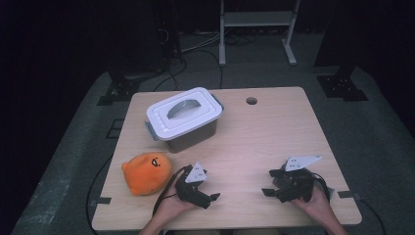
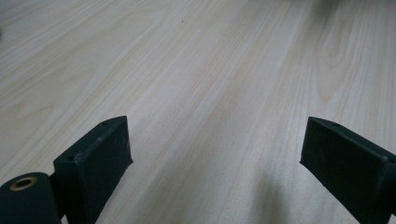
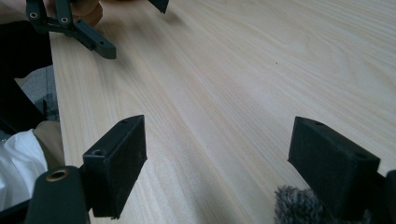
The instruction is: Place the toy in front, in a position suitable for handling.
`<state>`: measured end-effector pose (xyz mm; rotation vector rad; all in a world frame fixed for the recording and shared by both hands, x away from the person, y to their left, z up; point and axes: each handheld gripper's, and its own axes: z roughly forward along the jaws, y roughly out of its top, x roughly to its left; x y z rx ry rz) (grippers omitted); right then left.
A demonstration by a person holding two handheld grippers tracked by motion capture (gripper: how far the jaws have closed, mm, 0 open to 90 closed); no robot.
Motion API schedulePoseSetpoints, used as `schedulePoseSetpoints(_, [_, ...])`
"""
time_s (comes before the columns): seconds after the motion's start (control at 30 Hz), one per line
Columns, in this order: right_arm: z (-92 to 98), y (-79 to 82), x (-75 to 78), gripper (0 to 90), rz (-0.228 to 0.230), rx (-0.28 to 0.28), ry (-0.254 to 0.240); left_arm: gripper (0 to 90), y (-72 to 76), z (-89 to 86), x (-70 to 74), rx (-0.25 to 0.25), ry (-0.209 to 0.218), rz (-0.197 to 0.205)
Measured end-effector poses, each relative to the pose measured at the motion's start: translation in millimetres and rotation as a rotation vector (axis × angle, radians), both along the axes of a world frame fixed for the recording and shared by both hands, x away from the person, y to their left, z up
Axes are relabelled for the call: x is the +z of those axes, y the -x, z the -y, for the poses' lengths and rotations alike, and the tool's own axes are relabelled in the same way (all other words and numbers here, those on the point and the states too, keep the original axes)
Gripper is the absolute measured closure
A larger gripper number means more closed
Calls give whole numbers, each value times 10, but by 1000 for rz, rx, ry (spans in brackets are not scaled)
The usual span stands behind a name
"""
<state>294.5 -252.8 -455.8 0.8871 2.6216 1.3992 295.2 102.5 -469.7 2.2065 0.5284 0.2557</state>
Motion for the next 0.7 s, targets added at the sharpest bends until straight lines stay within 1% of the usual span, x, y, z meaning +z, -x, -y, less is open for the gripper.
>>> schedulePoseSetpoints(0.17, [20,-13,-16,179,-6,0,-4,78,-1,0,18,-1,9,2])
schedulePoseSetpoints(0.27, [23,-12,-14,179,-7,1,-7,78,11,-11,49,1,1,19])
schedulePoseSetpoints(0.37, [22,-8,-13,179,-7,0,-10,78,33,-26,123,-3,2,38])
schedulePoseSetpoints(0.4, [22,-8,-13,179,-8,0,-10,78,46,-32,151,-5,10,45])
schedulePoseSetpoints(0.43, [22,-8,-13,179,-8,0,-10,77,46,-32,151,-5,10,45])
schedulePoseSetpoints(0.47, [20,-5,-10,179,-8,0,-10,77,57,-36,177,-11,19,51])
schedulePoseSetpoints(0.5, [19,-5,-7,179,-4,1,-8,77,66,-39,206,-26,15,55])
schedulePoseSetpoints(0.53, [15,-6,-6,179,-4,1,-7,77,80,-44,236,-35,6,72])
schedulePoseSetpoints(0.57, [9,-4,2,179,0,4,-4,77,94,-55,265,-41,6,86])
schedulePoseSetpoints(0.63, [7,-1,4,179,3,4,-5,77,107,-88,325,-51,19,85])
schedulePoseSetpoints(0.7, [8,-2,1,179,0,3,-4,77,121,-119,377,-54,18,93])
